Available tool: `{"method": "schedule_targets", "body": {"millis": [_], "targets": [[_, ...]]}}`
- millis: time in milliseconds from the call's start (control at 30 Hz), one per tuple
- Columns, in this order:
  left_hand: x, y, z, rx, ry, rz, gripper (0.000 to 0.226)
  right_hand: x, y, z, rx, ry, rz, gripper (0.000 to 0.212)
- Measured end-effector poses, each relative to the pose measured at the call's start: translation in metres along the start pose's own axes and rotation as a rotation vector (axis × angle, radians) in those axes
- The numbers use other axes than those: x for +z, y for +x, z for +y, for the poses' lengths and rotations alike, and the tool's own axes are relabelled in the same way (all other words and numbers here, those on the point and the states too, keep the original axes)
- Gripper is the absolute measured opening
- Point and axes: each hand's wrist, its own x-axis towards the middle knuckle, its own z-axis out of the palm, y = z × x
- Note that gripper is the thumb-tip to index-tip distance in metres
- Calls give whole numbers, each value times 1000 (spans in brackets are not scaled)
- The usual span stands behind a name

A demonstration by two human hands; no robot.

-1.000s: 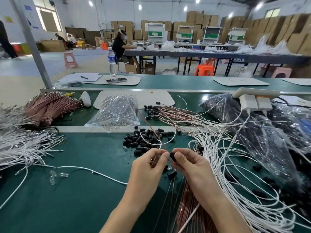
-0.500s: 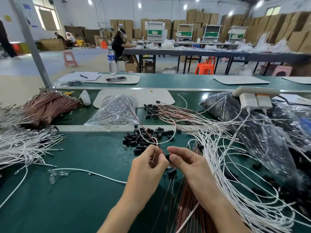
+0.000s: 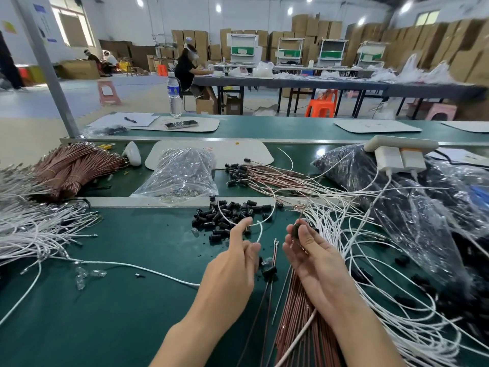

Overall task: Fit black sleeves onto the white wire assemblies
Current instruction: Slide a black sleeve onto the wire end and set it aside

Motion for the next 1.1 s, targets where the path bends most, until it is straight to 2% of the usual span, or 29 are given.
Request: {"method": "schedule_targets", "body": {"millis": [100, 200, 333, 500, 633, 833, 1100], "targets": [[-3, 3, 3, -10, -110, 16, 23, 0, 1, -1, -22, 1, 12, 29], [-5, 1, 4, 49, -120, 26, 9, 0, 1, 1, -41, -26, 7, 23], [-9, -2, 11, 160, -3, 49, 10, 0, 2, 2, -37, -29, -9, 19], [-12, -1, 13, 200, 44, 47, 10, 0, 0, 1, -6, -35, -46, 20], [-12, 0, 11, 194, 80, 64, 9, -1, 0, 1, -12, -41, -53, 25], [-11, 0, 7, 180, 111, 79, 6, -3, 1, 3, -7, -67, -48, 43], [-6, -2, 8, 158, 87, 143, 2, -2, 0, 5, 13, -145, -76, 44]]}}
